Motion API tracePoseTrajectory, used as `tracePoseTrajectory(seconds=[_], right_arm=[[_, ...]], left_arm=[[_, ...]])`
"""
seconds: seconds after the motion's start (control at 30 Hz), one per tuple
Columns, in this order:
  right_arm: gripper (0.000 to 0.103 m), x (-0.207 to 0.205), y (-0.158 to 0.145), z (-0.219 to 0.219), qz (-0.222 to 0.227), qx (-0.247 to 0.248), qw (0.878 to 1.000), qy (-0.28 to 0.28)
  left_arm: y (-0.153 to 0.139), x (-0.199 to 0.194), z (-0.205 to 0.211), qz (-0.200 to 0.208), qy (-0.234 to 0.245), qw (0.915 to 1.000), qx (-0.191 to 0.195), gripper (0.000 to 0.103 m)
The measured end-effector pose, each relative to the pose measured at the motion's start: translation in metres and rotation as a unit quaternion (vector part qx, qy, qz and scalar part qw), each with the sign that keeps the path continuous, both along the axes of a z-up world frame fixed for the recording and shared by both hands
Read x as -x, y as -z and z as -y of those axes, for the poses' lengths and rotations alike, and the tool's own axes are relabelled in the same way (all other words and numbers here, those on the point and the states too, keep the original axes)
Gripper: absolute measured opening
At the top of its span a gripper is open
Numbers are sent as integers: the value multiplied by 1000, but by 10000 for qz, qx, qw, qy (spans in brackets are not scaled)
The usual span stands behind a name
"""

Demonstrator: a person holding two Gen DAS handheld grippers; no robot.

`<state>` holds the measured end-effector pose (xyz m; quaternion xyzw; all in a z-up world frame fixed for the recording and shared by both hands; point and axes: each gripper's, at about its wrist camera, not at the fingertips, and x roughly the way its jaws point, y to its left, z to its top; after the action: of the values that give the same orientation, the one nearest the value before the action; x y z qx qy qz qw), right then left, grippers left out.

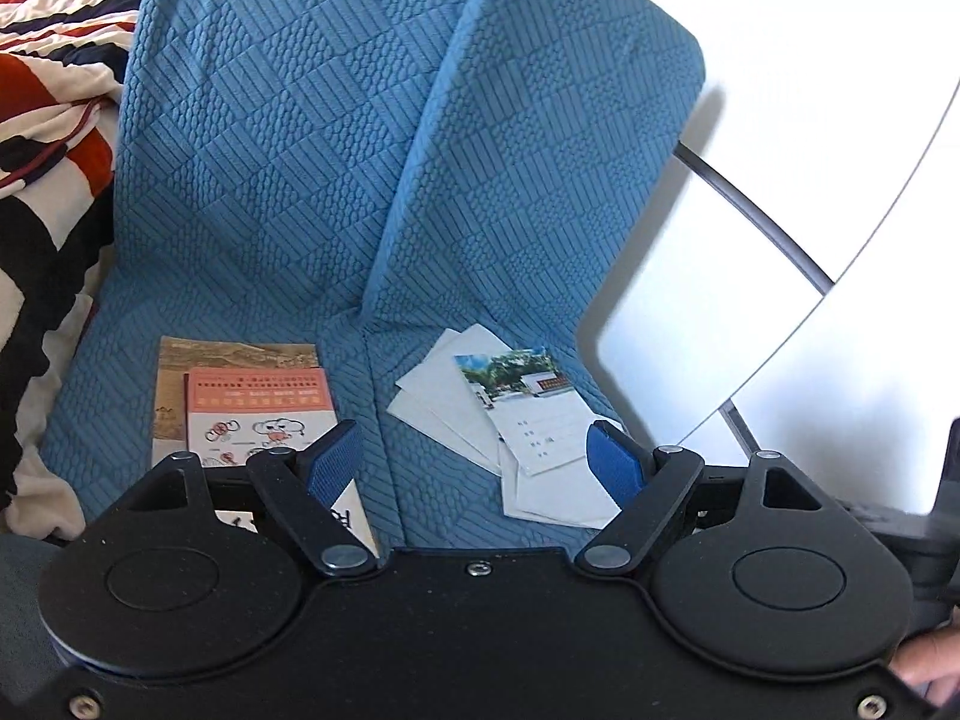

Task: Organize objects
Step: 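Raise both tools away from the book stack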

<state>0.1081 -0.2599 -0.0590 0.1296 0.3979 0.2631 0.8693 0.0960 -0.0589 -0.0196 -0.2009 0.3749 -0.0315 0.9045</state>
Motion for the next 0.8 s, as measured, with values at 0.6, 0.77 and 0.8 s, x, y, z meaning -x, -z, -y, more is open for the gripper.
tracePoseTrajectory(seconds=[0.6, 0.77, 0.8], right_arm=[[44, 42, 32, 45, -204, 389, 9948, 922], [44, 39, 37, 48, -239, 370, 9939, 1010], [44, 38, 37, 49, -234, 366, 9938, 1022]], left_arm=[[27, 8, 41, -223, 298, 9993, 14, 81], [30, 5, 42, -259, 264, 9993, -6, 82], [30, 4, 42, -264, 265, 9993, -4, 82]])
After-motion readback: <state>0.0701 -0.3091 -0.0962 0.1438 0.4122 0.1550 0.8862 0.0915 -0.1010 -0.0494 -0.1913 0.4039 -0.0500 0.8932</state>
